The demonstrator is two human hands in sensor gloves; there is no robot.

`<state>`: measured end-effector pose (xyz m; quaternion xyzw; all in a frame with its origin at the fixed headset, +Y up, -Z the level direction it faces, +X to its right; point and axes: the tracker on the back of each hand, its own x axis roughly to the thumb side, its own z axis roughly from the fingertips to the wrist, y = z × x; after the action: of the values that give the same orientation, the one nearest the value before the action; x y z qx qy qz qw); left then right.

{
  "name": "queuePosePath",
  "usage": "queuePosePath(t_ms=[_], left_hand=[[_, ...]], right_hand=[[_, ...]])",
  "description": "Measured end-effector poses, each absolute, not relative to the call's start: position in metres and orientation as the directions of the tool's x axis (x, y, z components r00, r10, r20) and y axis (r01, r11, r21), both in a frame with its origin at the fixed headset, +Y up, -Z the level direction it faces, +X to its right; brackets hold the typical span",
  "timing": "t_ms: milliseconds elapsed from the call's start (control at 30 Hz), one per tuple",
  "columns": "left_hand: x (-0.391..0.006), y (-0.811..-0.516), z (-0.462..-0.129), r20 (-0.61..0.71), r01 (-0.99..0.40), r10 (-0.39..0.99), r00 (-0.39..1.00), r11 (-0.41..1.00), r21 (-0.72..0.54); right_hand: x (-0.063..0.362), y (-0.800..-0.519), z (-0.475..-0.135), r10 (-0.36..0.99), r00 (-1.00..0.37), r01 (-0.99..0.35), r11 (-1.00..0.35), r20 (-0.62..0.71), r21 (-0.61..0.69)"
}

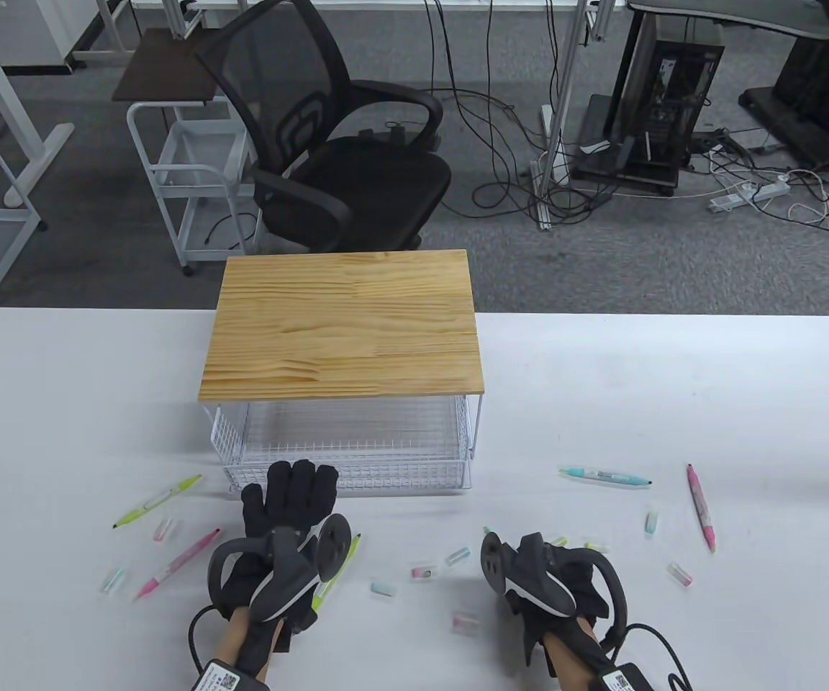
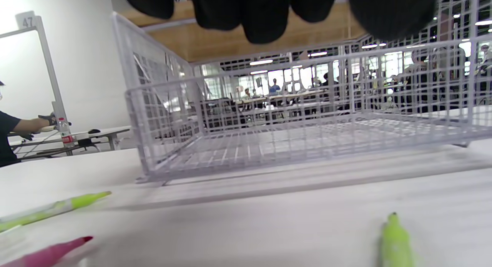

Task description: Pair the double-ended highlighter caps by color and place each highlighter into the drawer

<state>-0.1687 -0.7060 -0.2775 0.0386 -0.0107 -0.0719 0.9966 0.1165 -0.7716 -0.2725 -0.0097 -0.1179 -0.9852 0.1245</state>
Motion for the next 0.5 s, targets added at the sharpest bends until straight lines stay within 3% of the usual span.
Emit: queuePosePath(t_ms=[233, 500], left_hand=[[-0.169, -0.706, -0.277, 0.016, 0.143, -0.144, 0.989, 0.987, 0.071], [-0.167, -0.707, -0.277, 0.037, 0.129, -0.132, 0.991, 0.989, 0.073]], right_hand=[[0.115, -0.769, -0.27, -0.254, -0.962, 0.269, -0.947, 0.103, 0.177], [0.123, -0.734, -0.26, -0.308, -0.937, 0.277, -0.942, 0.162, -0.187]])
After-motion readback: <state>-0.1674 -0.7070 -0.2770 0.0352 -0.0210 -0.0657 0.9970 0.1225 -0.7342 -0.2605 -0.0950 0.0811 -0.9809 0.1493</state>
